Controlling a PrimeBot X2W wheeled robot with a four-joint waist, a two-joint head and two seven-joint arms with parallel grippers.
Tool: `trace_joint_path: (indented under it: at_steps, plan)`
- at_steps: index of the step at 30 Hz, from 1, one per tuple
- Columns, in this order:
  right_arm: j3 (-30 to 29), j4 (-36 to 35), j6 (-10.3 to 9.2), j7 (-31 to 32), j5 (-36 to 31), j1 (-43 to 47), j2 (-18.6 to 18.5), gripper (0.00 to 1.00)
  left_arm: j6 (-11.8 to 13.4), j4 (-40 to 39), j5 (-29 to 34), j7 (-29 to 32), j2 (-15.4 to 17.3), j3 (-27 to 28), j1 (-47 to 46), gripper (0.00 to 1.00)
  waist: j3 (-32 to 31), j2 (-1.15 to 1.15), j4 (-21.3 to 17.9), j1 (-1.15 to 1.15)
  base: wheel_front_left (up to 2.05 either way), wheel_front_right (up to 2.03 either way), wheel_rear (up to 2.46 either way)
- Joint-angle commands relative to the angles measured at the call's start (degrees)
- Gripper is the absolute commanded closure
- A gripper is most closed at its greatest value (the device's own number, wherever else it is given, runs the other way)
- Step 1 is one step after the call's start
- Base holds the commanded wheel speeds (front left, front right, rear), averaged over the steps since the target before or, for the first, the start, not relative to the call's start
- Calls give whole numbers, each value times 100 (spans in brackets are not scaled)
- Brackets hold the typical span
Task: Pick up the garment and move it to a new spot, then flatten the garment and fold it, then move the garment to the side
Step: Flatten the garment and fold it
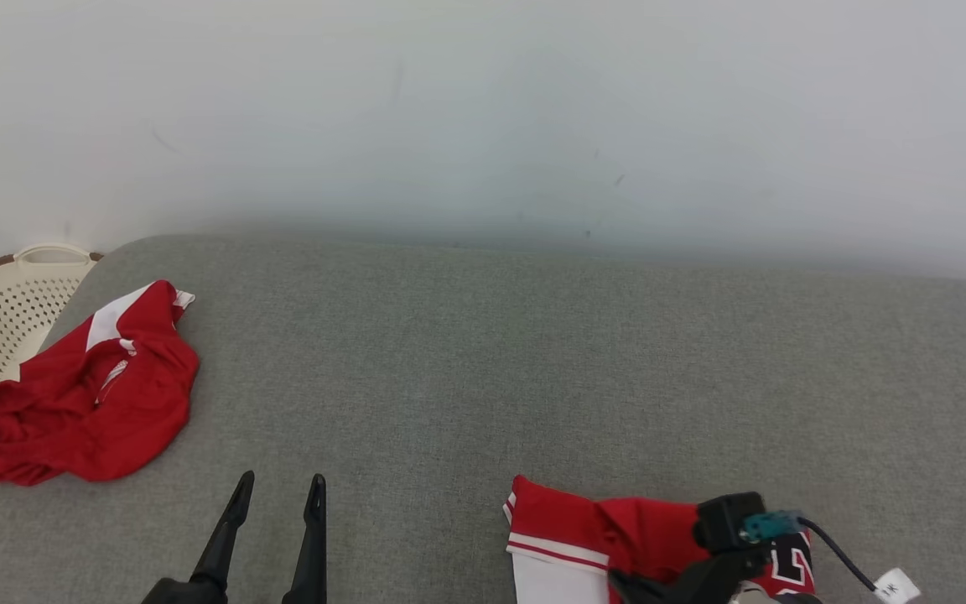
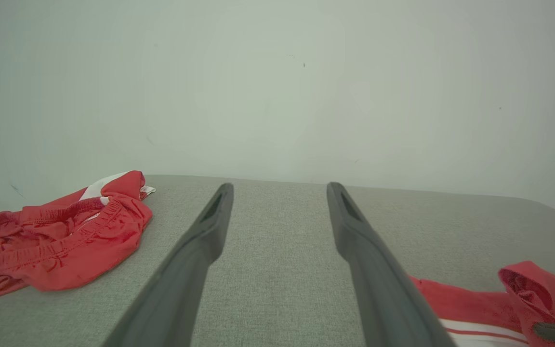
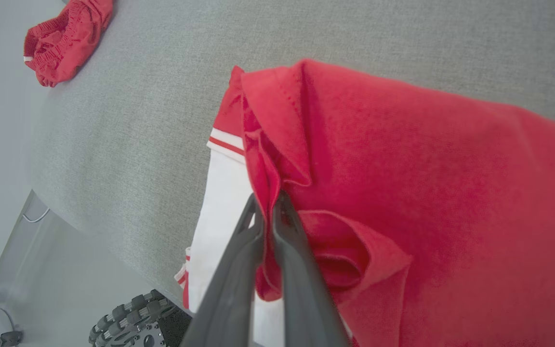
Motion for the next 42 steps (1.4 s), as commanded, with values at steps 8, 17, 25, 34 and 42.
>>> trace_joint_path:
  at_steps: [8,17,25,34,42]
  plan:
    - [680,841,-13,-379,401,-536,-11,100,-36,106,9,-69,-44,-54,-98,0,13,0,112,0,0,0,0]
    - [993,1700,-13,-862,656,-956,-6,100,-19,130,0,-54,-49,-120,-101,0,2,0,241,0,0,0,0]
    - [1331,2258,-13,-1141,970,-1290,-6,100,16,89,-15,-20,-18,-146,-63,0,-1,0,301,0,0,0,0]
    - [1655,2417,-13,-1751,2025,-1693,-9,0,61,61,-17,4,9,-177,-36,0,-30,0,291,0,0,0,0]
    - [731,2154,-13,-2023,752,-1554,-15,0,136,-35,-39,-27,35,-174,128,0,-109,0,163,0,0,0,0]
